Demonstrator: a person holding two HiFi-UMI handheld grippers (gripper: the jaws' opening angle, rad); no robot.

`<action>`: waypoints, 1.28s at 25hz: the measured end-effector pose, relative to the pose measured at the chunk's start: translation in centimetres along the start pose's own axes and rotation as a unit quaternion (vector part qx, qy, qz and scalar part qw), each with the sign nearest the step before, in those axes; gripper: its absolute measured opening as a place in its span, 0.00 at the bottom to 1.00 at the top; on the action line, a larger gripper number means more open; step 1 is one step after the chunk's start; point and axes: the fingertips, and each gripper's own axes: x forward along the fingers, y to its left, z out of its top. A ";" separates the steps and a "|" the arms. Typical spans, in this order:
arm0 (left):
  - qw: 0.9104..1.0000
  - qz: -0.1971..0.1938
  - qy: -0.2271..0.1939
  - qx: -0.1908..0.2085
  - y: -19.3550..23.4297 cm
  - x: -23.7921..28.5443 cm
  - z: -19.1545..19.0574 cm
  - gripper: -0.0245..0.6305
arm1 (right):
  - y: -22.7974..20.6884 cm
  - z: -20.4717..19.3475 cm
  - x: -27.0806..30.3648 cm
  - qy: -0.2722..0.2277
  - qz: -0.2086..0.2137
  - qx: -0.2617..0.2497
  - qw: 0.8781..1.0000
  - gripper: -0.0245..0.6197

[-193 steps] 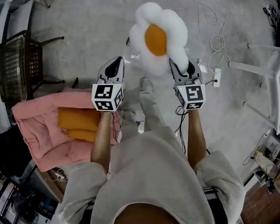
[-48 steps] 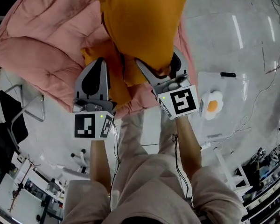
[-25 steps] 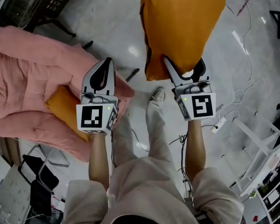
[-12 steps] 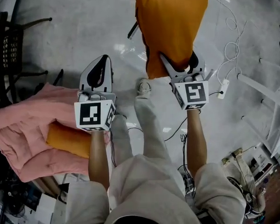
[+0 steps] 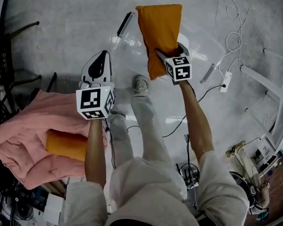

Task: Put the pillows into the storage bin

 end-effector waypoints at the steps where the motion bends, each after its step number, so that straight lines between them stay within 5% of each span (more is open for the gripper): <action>1: 1.000 0.000 0.004 0.000 0.2 0.4 -0.5 0.06 | -0.2 -1.1 1.2 0.017 0.003 0.006 1.000 0.63; 6: 1.000 0.002 0.018 -0.001 1.4 1.6 -2.4 0.05 | -0.4 -4.5 6.0 0.089 0.010 0.017 0.996 0.67; 9: 1.000 -0.002 0.026 0.002 1.5 2.1 -3.0 0.05 | -0.6 -4.9 7.2 0.092 0.019 0.032 0.995 0.77; 11: 1.000 -0.002 0.029 0.003 1.7 2.1 -3.2 0.05 | -0.9 -4.5 7.4 0.072 0.011 0.042 0.996 0.85; 18: 1.000 0.009 0.015 -0.005 3.1 0.4 -2.6 0.05 | 1.6 2.1 3.6 -0.054 0.008 -0.014 0.998 0.74; 24: 0.999 0.041 -0.007 -0.009 5.7 -4.2 -1.6 0.05 | 10.4 9.9 -2.7 -0.154 0.069 -0.080 0.982 0.74; 32: 0.988 0.132 -0.072 -0.038 12.5 -16.7 0.9 0.05 | 28.6 18.1 -10.1 -0.241 0.177 -0.160 0.941 0.74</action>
